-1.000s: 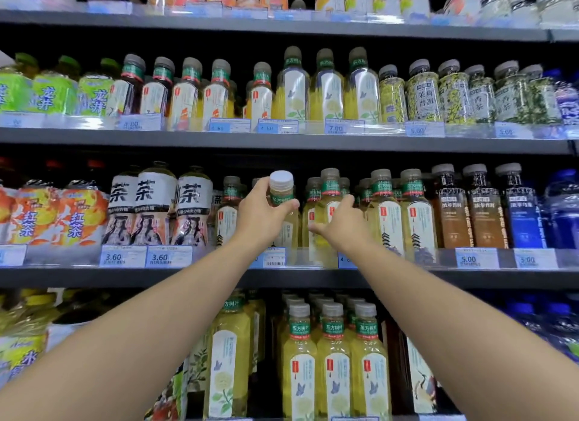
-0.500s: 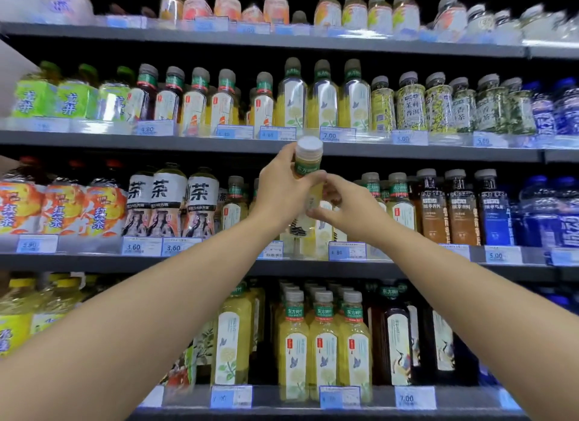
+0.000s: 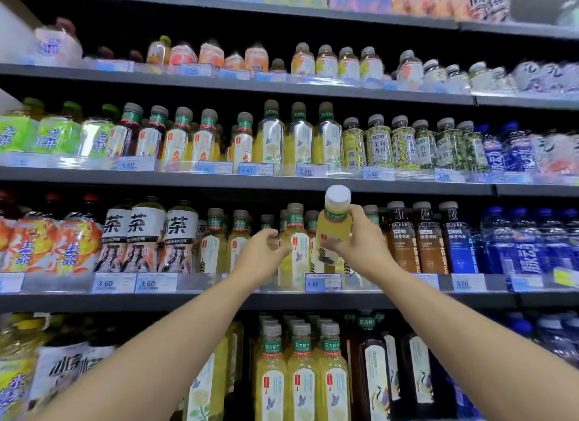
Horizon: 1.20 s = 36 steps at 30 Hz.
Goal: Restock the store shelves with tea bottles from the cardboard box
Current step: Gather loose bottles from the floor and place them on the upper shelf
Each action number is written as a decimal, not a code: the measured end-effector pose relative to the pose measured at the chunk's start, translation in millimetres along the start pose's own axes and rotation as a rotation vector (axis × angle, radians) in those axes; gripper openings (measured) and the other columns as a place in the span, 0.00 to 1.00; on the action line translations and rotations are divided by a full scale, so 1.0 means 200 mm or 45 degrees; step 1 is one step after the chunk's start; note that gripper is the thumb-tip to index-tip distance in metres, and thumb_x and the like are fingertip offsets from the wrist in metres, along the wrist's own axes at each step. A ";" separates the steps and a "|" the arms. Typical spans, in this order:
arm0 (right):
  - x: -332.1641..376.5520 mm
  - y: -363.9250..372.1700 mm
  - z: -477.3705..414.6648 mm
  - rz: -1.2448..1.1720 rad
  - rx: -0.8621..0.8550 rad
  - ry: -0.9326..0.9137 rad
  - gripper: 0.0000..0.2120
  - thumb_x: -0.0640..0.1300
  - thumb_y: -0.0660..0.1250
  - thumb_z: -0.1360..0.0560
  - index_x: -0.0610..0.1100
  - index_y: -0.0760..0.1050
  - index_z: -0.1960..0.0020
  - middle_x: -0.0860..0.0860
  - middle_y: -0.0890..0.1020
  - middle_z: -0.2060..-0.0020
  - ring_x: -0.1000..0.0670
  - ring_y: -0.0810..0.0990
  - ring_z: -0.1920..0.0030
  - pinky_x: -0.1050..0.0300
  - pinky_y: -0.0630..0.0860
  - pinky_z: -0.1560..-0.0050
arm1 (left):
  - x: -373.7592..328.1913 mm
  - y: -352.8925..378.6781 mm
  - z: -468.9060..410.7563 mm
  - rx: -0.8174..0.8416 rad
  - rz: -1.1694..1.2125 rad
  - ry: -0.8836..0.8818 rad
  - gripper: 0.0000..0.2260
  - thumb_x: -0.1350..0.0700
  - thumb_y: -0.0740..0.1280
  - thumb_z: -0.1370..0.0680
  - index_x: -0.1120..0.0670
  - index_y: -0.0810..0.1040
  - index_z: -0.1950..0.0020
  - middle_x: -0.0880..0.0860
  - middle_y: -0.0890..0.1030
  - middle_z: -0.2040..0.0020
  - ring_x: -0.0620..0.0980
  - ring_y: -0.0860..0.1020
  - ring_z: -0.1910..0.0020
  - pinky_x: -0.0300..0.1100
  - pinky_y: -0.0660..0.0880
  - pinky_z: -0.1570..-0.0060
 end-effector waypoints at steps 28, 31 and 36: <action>-0.20 0.41 -0.14 0.880 0.185 0.006 0.28 0.54 0.65 0.21 0.54 0.60 0.23 0.43 0.65 0.31 0.39 0.68 0.34 0.44 0.73 0.41 | 0.24 0.26 -0.32 0.323 -0.325 -0.057 0.17 0.44 0.74 0.25 0.54 0.81 0.43 0.52 0.84 0.48 0.53 0.82 0.50 0.53 0.80 0.45; -0.17 0.41 -0.15 1.082 0.117 -0.072 0.27 0.53 0.63 0.21 0.51 0.62 0.25 0.45 0.68 0.31 0.40 0.67 0.33 0.43 0.70 0.38 | 0.25 0.29 -0.33 0.431 -0.272 -0.064 0.17 0.47 0.73 0.23 0.54 0.78 0.38 0.53 0.82 0.42 0.53 0.82 0.47 0.53 0.79 0.42; -0.19 0.40 -0.16 1.143 0.105 -0.045 0.26 0.52 0.63 0.22 0.51 0.63 0.26 0.47 0.73 0.33 0.40 0.68 0.33 0.42 0.66 0.36 | 0.28 0.33 -0.32 0.475 -0.201 -0.140 0.19 0.49 0.71 0.21 0.55 0.71 0.34 0.55 0.76 0.36 0.55 0.82 0.45 0.53 0.82 0.45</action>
Point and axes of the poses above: each hand's wrist, its own z-axis away from the middle knuckle, its own y-axis out of the palm, x = y × z, the point moved 10 cm from there along -z, towards the middle knuckle
